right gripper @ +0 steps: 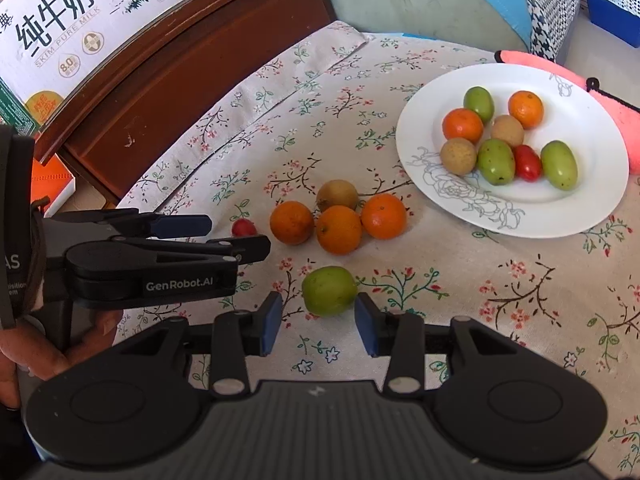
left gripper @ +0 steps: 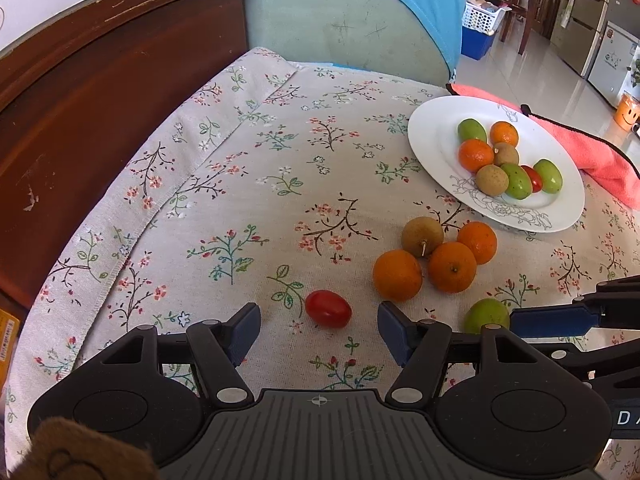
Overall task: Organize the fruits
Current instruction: 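Move both tools back over the remaining fruits toward the cherry tomato and green fruit, then grasp the red cherry tomato with the left tool while the right tool grasps the green fruit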
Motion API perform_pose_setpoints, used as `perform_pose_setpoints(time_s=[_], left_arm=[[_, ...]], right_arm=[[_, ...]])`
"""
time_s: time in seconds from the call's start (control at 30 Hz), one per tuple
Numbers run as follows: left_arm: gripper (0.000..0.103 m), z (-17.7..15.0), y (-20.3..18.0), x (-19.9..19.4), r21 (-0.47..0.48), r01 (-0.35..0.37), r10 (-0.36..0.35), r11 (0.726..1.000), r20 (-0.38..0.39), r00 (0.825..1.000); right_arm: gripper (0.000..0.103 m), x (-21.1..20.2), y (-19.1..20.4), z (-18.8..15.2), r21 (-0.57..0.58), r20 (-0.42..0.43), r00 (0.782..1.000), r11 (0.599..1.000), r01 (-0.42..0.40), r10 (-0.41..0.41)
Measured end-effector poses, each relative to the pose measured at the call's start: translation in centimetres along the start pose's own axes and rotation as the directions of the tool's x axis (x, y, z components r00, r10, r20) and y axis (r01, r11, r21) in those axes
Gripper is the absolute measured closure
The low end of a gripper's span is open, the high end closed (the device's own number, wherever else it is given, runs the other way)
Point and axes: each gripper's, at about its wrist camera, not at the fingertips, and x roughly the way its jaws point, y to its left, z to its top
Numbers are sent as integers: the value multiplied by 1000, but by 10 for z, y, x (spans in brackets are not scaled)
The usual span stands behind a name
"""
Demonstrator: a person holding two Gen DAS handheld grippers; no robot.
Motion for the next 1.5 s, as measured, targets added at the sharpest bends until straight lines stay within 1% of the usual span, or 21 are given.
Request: perform_pose_setpoints(time_s=[0.1, 0.33, 0.47, 0.53, 0.6, 0.67, 0.73, 0.77, 0.97, 1.13, 1.27, 1.5], left_arm=[[43, -1, -1, 2, 10, -4, 4, 1000, 4, 1000], [54, -2, -2, 4, 12, 15, -16, 1000, 22, 1000], [59, -3, -2, 4, 14, 12, -13, 1000, 29, 1000], [64, -3, -3, 3, 14, 12, -12, 1000, 30, 999], [66, -3, -3, 3, 11, 14, -15, 1000, 30, 999], [70, -3, -3, 2, 11, 18, -18, 1000, 29, 999], [78, -2, -4, 1, 8, 19, -19, 1000, 28, 999], [79, -2, -4, 1, 4, 18, -19, 1000, 28, 999], [80, -1, -2, 0, -24, 24, -23, 999, 33, 999], [80, 2, -1, -7, -40, 27, -25, 999, 58, 998], [80, 8, -2, -14, -51, 37, -33, 998, 82, 996], [80, 23, -15, -26, -59, 66, -58, 996, 138, 989]], right_arm=[[61, 3, -1, 0, 0, -3, 1000, 1000, 7, -7], [61, 9, 1, 0, -5, -2, 1000, 1000, 22, -22], [62, 10, 2, 0, -19, 9, 999, 999, 33, -33], [62, 10, 3, -1, -29, 12, 999, 999, 38, -38], [65, 11, 4, -1, -39, 16, 999, 998, 42, -42], [70, 11, 4, -1, -45, 18, 999, 998, 49, -48], [70, 11, 4, -1, -37, 18, 999, 998, 46, -45], [71, 10, 3, -1, -33, 18, 999, 998, 44, -44], [71, 8, 3, 1, -24, 26, 999, 999, 36, -35], [71, 3, 1, 5, -5, 45, 998, 999, 35, -35], [71, -5, -4, 10, 19, 71, 997, 1000, 23, -25], [71, -24, -16, 23, 62, 136, 990, 998, 23, -32]])
